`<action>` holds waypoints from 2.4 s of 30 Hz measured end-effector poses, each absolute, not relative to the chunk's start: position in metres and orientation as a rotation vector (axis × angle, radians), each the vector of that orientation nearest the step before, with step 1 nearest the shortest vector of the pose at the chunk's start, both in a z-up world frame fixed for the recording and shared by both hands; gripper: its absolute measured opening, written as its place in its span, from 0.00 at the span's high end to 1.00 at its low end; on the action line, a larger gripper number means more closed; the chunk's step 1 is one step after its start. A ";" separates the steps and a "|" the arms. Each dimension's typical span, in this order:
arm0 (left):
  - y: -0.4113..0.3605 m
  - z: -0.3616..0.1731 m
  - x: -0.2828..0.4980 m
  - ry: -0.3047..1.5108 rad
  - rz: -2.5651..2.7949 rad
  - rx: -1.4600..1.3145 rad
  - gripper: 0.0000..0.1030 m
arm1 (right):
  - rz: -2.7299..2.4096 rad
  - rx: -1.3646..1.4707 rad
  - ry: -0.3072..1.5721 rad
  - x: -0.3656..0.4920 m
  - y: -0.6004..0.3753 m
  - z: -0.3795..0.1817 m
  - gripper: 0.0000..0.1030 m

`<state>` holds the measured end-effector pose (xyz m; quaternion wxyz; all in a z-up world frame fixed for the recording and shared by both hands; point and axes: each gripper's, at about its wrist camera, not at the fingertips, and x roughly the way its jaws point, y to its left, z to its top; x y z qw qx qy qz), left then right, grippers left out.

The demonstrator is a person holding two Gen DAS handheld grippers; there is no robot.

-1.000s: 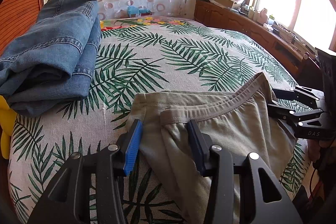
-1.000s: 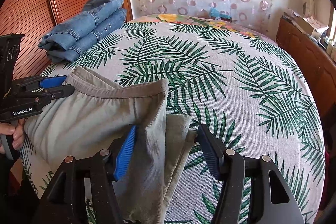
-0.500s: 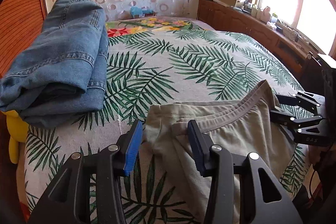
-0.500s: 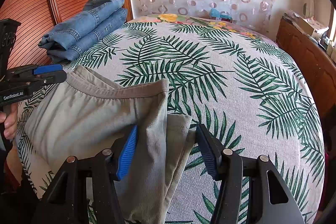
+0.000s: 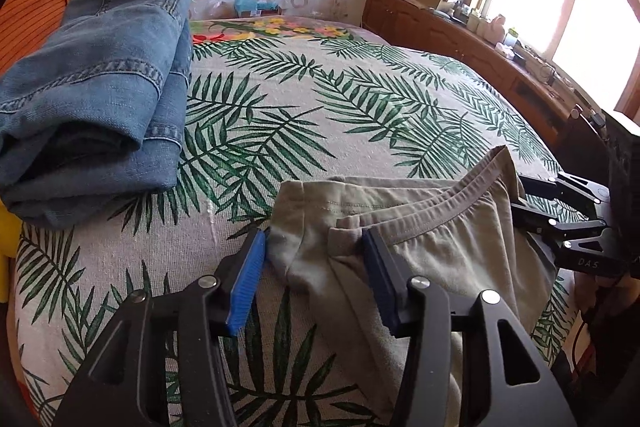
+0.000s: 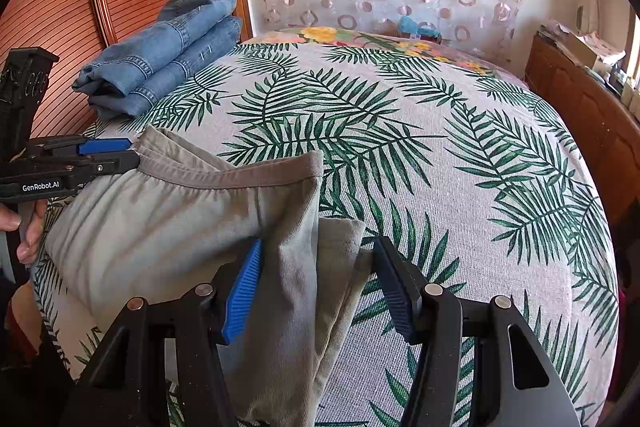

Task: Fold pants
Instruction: 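Close the right tool on the bundle's folded edge beside the left tool, then lift the grey-green pants bundle with both tools toward the blue jeans stack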

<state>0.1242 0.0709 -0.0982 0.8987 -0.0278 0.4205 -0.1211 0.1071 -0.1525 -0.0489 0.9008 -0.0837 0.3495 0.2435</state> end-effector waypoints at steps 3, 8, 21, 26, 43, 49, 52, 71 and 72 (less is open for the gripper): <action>0.067 -0.098 0.125 0.875 -0.287 -0.061 0.34 | 0.504 -0.173 0.723 0.107 -0.153 -0.049 0.43; 0.045 -0.101 0.126 0.879 -0.258 0.040 0.24 | 0.504 -0.174 0.721 0.107 -0.153 -0.049 0.44; 0.047 -0.095 0.114 0.847 -0.342 -0.043 0.79 | 0.572 -0.176 0.717 0.102 -0.150 -0.048 0.79; 0.047 -0.078 0.097 0.772 -0.349 -0.084 0.81 | 0.621 -0.120 0.730 0.103 -0.160 -0.043 0.88; 0.032 -0.012 0.058 0.544 -0.282 0.025 0.82 | 0.621 -0.141 0.523 0.051 -0.176 0.005 0.90; 0.038 0.001 0.054 0.499 -0.273 0.017 0.82 | 0.629 -0.151 0.479 0.039 -0.179 0.023 0.90; 0.040 0.008 0.049 0.473 -0.276 0.017 0.82 | 0.632 -0.156 0.455 0.034 -0.180 0.034 0.90; 0.084 0.028 0.054 0.400 -0.202 -0.018 0.82 | 0.693 -0.190 0.389 0.055 -0.147 0.069 0.90; 0.088 0.027 0.055 0.398 -0.194 -0.021 0.82 | 0.699 -0.196 0.389 0.060 -0.144 0.069 0.90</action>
